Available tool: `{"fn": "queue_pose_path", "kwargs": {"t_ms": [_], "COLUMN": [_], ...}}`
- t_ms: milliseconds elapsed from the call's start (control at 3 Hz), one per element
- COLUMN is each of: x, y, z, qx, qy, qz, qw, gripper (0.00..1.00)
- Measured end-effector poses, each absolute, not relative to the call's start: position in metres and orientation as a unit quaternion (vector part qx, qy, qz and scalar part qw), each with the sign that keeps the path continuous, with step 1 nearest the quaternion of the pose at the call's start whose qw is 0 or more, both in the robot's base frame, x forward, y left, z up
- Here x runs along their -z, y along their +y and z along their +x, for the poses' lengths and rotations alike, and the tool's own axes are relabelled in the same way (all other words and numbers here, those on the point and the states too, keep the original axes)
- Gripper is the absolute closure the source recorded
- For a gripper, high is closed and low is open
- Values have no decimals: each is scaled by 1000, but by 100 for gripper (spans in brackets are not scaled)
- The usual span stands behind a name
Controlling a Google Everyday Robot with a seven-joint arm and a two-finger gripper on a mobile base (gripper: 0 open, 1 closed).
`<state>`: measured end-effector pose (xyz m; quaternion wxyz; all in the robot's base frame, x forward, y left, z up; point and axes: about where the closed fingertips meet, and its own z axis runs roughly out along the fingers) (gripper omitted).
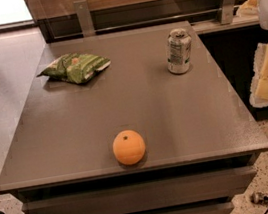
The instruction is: Move orange near green jalapeno chip bag
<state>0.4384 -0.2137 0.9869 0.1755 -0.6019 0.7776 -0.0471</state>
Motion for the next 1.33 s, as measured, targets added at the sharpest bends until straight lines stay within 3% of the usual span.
{"fn": "queue_pose_path", "kwargs": {"t_ms": [667, 1333], "x": [-979, -910], "y": [-208, -147], "z": [434, 405], "qx": [11, -111], "qy": [775, 753], "qz": [-601, -568], "qw": [194, 314], "gripper": [0, 0]}}
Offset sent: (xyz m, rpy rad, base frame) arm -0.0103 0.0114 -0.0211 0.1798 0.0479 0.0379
